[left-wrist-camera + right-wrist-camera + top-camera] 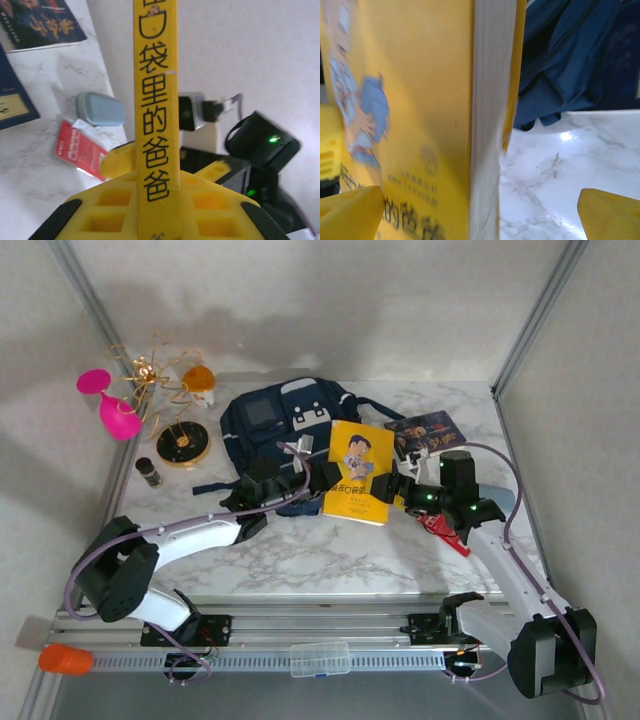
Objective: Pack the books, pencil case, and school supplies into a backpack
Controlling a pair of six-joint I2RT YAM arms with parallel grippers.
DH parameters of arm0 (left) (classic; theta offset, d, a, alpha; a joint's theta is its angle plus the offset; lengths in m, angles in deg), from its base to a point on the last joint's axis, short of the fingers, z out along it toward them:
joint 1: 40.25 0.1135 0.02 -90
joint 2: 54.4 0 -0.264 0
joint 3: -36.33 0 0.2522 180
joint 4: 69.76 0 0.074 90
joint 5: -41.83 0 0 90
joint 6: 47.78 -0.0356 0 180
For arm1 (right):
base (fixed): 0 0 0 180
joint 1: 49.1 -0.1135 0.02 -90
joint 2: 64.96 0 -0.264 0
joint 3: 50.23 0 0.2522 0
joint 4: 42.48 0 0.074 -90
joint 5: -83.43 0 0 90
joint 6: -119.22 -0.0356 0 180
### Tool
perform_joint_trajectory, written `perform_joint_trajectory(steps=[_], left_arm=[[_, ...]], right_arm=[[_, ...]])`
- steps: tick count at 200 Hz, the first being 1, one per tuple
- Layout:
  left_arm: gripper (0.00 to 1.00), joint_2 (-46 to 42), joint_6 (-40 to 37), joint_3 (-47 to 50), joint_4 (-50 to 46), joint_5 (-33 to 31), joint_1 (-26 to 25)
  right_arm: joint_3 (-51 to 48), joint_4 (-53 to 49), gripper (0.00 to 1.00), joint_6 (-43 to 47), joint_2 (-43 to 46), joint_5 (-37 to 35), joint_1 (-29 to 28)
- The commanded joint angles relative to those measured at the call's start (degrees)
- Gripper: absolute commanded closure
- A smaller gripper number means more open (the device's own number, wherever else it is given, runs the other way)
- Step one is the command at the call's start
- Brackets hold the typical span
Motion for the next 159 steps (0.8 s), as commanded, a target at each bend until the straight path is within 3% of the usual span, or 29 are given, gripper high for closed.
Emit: perform_joint_trajectory(steps=[1,26,69,99,159], left_arm=[[1.0,0.6,4.3,-3.5,11.2,0.8,-0.7],[1.0,0.0,1.1,-3.9,4.3,-2.2,-0.5],[1.0,-2.2,-5.9,-5.3,-8.4,-7.2,0.2],[1.0,-1.8,-6.6,-5.9,-9.7,-6.4,0.2],[1.0,-2.0,-8.1,-5.9,-11.5,-6.8,0.1]], right_arm=[[-2.8,10.2,0.01,-7.0,0.8,10.5,0.2],[-4.3,19.7,0.11,-14.5,2.0,15.5,0.6],[-4.4,17.5,0.32,-14.6,3.9,16.0,3.6],[-5.9,21.3,0.5,-17.0,4.6,17.6,4.3],[-5.7,15.7,0.9,-11.4,0.6,14.1,4.6]])
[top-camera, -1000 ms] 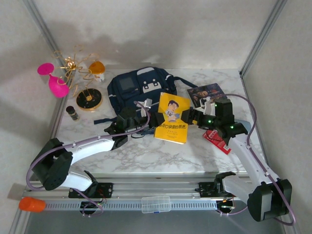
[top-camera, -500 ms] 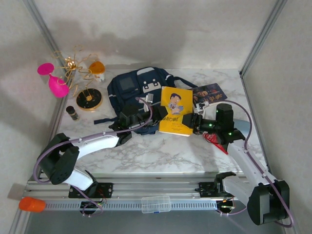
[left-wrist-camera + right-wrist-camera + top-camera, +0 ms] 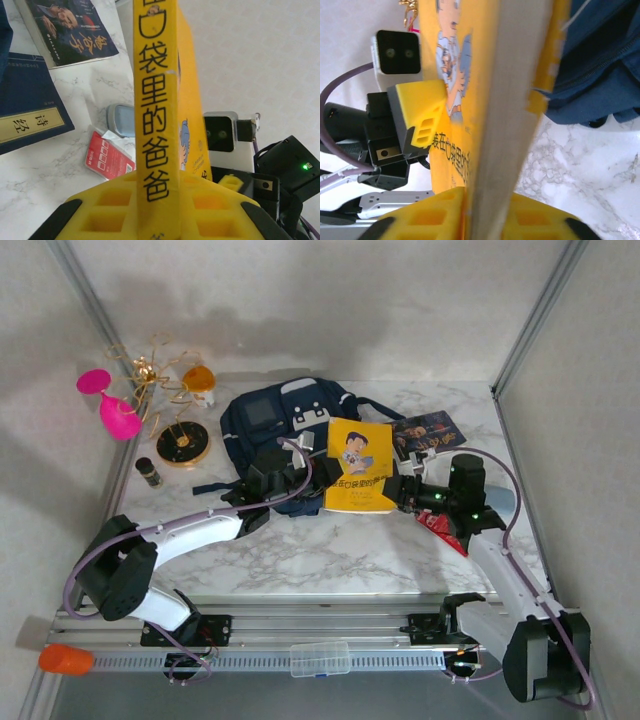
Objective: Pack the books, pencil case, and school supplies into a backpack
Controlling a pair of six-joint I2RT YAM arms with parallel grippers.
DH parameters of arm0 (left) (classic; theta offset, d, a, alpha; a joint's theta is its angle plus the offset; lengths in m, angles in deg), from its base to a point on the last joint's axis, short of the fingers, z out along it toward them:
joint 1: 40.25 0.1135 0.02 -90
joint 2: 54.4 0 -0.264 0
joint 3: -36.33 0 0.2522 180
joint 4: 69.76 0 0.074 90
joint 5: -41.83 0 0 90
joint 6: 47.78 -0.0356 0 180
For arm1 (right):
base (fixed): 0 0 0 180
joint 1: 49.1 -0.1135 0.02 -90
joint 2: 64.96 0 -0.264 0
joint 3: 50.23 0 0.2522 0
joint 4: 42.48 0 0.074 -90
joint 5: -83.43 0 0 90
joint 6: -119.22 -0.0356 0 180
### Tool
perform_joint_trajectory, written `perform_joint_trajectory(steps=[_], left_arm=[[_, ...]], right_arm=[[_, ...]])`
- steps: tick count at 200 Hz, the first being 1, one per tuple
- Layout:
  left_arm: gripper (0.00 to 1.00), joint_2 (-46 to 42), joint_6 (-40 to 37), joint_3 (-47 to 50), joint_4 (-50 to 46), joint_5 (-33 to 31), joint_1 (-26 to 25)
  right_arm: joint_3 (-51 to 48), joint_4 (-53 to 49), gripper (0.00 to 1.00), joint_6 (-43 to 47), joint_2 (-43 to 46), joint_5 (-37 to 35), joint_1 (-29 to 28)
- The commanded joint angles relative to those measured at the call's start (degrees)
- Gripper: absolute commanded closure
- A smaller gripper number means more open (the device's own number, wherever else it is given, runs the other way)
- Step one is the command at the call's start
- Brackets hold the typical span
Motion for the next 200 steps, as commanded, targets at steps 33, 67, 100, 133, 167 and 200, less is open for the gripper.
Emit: perform_joint_trajectory(steps=[33,67,100,133,167,200], left_arm=[[0.97,-3.0,-4.2,-1.9,-1.8,-1.8,0.0],[0.67,-4.5,-11.6,-3.0,-9.7,-3.2,0.0],[0.48,-7.0,-25.8,-6.4,-30.1,-12.6,0.0],[0.38,-4.8,-35.7,-8.4,-41.3,-18.5,-0.9],[0.32,1.4,-43.7,-12.5,-47.6,-22.9,-3.8],[0.29,6.8,-48.5,-16.1,-48.0,-28.3,-6.1]], right_arm=[[1.5,-5.4,1.0,5.7,-0.5,-4.4,0.7],[4.0,-12.9,1.0,10.6,0.6,-11.8,1.5],[6.6,-21.6,1.0,14.8,3.2,-21.1,2.8],[8.8,-30.7,1.0,17.3,5.7,-32.4,2.9],[9.7,-36.3,1.0,18.8,7.3,-39.0,3.0],[10.3,-37.5,1.0,19.5,7.3,-41.4,3.2]])
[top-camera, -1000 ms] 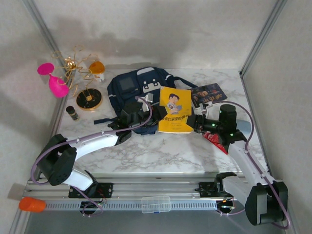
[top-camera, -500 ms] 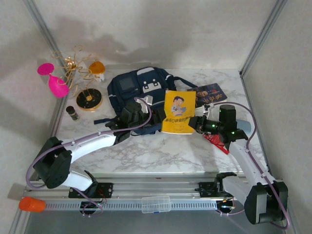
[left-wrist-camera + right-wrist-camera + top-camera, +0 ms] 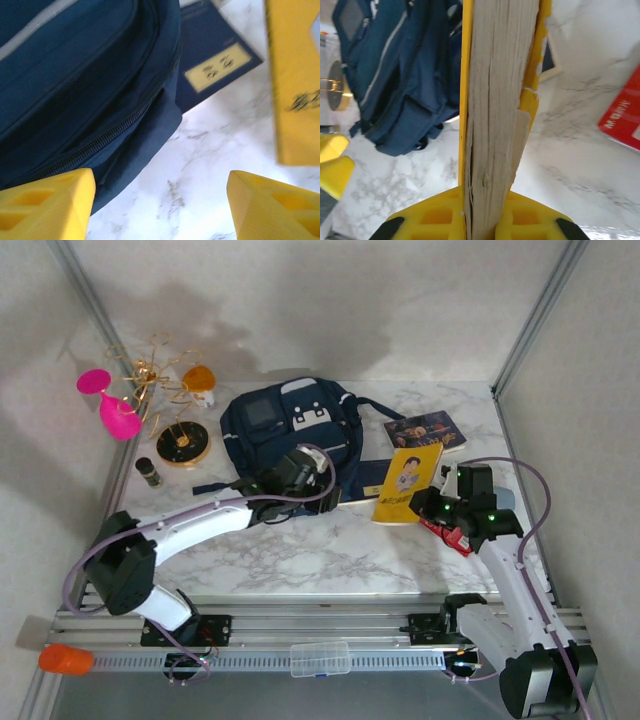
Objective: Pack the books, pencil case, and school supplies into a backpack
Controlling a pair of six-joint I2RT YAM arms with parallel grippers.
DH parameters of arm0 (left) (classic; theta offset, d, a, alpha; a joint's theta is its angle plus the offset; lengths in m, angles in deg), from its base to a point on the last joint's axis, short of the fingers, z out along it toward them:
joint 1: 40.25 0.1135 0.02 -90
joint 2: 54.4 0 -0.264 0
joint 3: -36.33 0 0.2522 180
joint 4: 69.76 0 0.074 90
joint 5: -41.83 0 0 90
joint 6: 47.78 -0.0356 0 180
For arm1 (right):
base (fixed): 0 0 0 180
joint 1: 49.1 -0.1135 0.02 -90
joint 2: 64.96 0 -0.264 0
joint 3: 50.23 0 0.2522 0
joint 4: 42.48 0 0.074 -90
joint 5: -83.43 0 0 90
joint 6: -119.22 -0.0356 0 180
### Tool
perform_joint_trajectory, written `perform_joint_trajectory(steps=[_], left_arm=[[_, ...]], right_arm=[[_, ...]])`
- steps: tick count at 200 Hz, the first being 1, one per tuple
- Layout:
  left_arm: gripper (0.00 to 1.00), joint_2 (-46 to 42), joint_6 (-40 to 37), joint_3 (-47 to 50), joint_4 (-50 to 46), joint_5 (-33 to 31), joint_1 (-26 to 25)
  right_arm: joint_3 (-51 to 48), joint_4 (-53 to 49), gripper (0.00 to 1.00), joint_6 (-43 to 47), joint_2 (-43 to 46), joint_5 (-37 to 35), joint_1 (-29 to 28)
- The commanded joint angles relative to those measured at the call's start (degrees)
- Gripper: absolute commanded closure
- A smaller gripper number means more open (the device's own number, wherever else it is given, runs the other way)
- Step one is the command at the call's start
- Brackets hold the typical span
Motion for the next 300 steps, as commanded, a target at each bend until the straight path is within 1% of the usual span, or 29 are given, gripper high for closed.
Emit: perform_joint_trajectory(steps=[1,12,42,84,119,147,165,188,204,234,260,300], left_arm=[[0.29,2.9,-7.1,-3.5,-3.6,-5.8,-1.2],[0.28,4.9,-8.8,-4.7,-3.4,-5.8,-1.4],[0.28,9.6,-11.1,-8.7,-3.2,-10.4,-1.2],[0.36,13.6,-12.1,-12.4,-3.9,-10.3,1.3],[0.43,16.9,-12.2,-15.2,-5.3,-6.9,4.6],[0.5,17.1,-11.7,-16.2,-4.8,-2.7,6.8],[0.57,17.0,-10.9,-15.8,-4.3,-0.7,7.6],[0.6,18.2,-11.6,-16.0,-5.1,3.5,7.6],[0.6,19.3,-12.3,-16.0,-6.0,5.9,7.2],[0.57,19.2,-12.1,-15.6,-5.5,7.1,7.1],[0.51,18.3,-11.9,-15.2,-5.1,12.2,6.8],[0.45,18.3,-11.8,-14.9,-3.7,12.7,6.2]], right_arm=[[2.9,-0.6,1.0,2.3,1.0,-3.3,0.4],[2.6,-0.1,1.0,2.2,0.8,-2.8,0.4],[2.3,1.5,1.0,1.9,-0.3,-0.8,0.6],[1.7,2.7,1.0,2.1,-0.6,0.4,0.6],[0.9,3.6,1.0,2.1,-0.9,1.6,0.7],[0.9,3.8,1.0,2.3,-1.1,1.9,0.8],[0.9,3.6,1.0,2.5,-1.3,2.1,0.9],[0.6,4.1,1.0,2.4,-1.3,2.1,0.9],[0.7,4.4,1.0,2.4,-1.6,2.6,1.0],[0.4,5.1,1.0,2.0,-2.1,3.8,0.9],[0.3,5.4,1.0,1.8,-1.9,4.2,0.9],[0.2,6.1,1.0,1.4,-2.1,5.2,1.0]])
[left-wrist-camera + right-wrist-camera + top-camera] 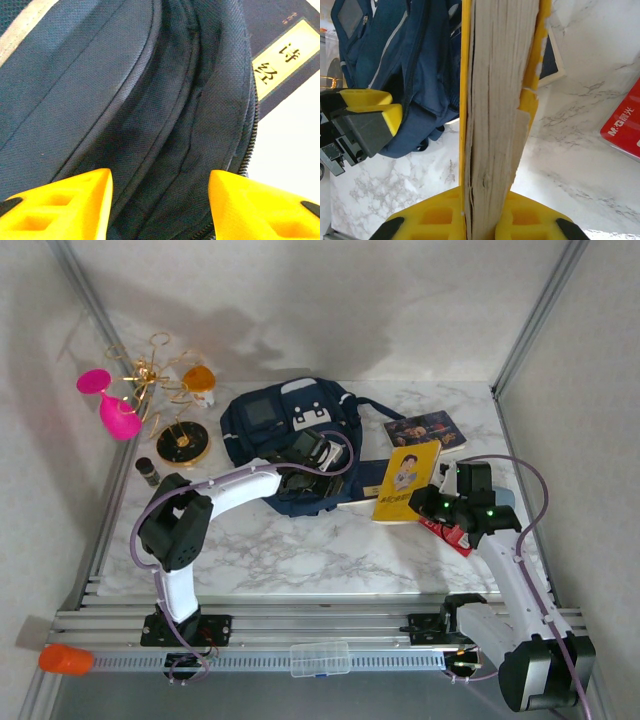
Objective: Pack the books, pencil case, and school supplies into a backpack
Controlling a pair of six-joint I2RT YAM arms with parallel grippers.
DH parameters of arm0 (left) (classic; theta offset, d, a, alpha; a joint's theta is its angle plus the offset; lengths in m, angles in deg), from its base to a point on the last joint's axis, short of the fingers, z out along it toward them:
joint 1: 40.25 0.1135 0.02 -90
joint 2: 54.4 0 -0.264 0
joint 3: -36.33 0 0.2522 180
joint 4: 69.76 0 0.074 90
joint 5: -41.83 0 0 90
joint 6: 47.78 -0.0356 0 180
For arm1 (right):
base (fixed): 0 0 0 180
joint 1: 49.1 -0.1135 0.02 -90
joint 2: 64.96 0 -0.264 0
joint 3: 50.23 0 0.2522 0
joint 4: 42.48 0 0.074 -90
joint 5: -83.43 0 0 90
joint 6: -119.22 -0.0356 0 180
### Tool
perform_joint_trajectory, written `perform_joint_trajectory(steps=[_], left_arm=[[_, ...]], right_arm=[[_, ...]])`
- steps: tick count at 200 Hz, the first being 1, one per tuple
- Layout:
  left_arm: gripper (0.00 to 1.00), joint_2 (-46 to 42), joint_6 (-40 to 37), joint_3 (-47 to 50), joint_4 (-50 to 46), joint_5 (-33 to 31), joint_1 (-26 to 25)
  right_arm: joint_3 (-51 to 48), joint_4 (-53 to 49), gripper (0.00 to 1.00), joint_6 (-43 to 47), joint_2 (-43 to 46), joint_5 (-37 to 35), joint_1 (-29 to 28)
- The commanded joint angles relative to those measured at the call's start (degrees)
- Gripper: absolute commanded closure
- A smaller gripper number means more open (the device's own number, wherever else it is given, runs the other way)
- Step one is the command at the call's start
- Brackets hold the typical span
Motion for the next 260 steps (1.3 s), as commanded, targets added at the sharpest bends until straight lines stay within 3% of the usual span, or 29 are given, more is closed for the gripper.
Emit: perform_joint_trajectory(steps=[1,67,125,224,260], left_arm=[[0.45,-0.5,-0.3,-0.4,0.1,3.8,-1.1],[0.36,0.6,-0.7,-2.1,0.3,4.9,-2.6],[0.36,1.8,2.6,-3.4,4.7,5.5,-2.6],[0.66,4.7,5.2,-7.5,1.0,0.9,0.6],[0.7,4.0,7.1,-6.3,1.7,1.2,2.1]], right_arm=[[0.1,4.0,1.0,0.3,0.2,2.9,0.4],[-0.1,4.6,1.0,0.1,-0.2,3.3,0.5],[-0.3,5.7,1.0,-0.2,-0.9,4.3,0.5],[-1.1,5.8,1.0,0.0,-0.5,4.6,0.7],[-1.3,5.8,1.0,-0.1,-0.3,4.6,0.7]])
